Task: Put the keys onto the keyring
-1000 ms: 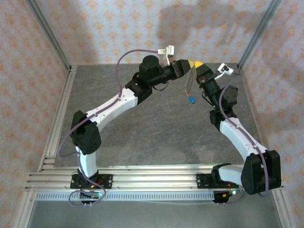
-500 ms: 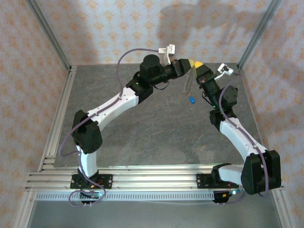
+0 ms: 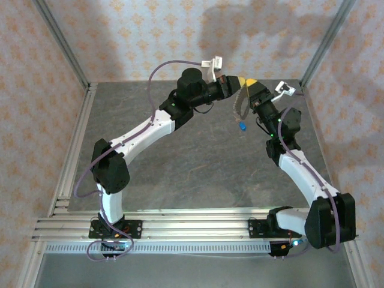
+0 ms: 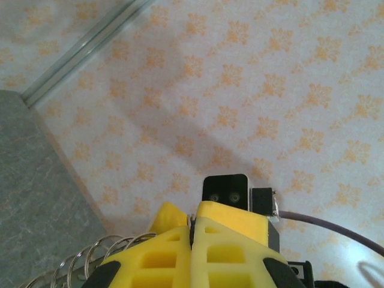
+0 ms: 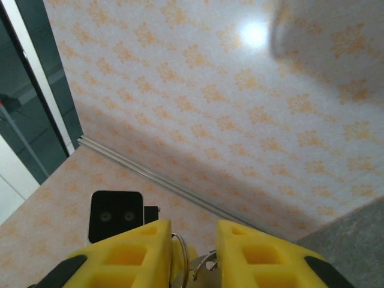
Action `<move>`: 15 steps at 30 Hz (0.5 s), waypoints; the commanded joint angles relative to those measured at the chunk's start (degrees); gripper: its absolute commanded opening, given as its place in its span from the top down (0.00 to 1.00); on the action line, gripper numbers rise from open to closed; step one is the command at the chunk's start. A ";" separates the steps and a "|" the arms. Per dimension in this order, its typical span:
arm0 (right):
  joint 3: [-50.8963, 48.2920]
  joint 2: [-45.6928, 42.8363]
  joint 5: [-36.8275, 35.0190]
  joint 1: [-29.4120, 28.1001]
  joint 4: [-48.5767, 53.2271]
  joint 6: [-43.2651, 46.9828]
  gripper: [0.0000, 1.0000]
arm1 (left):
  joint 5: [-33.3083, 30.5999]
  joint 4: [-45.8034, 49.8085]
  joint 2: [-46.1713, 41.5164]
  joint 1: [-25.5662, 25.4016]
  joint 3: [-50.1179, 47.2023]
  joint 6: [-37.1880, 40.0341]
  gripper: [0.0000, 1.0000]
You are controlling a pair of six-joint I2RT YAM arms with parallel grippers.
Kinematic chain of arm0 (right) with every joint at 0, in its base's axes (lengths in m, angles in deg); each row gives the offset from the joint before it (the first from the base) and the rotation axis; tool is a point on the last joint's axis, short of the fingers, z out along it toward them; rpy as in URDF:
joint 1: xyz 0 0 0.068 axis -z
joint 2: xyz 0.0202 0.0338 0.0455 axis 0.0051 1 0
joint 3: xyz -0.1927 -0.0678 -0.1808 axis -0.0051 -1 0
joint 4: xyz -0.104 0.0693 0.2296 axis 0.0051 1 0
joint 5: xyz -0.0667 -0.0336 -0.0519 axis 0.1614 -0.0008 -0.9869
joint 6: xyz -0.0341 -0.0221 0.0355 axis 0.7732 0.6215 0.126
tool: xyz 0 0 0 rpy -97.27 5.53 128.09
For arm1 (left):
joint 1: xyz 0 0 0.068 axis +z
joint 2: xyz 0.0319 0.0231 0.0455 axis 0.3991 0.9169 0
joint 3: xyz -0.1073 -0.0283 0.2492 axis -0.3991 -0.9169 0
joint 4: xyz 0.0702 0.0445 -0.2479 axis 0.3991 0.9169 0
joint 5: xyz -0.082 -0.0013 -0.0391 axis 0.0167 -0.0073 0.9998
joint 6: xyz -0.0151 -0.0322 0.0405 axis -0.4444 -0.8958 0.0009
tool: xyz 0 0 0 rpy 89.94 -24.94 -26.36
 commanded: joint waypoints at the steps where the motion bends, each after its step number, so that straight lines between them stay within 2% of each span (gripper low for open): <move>1: -0.30 -4.56 2.22 2.77 2.03 1.87 0.74 | 5.90 0.89 0.23 0.94 3.90 3.68 1.00; 8: -0.94 -6.46 8.07 5.73 2.27 3.06 0.78 | 15.20 7.23 2.31 2.41 10.06 10.21 1.00; 15: 0.34 -6.44 14.83 5.76 0.12 4.75 0.79 | 20.61 12.09 3.08 3.26 13.58 14.79 1.00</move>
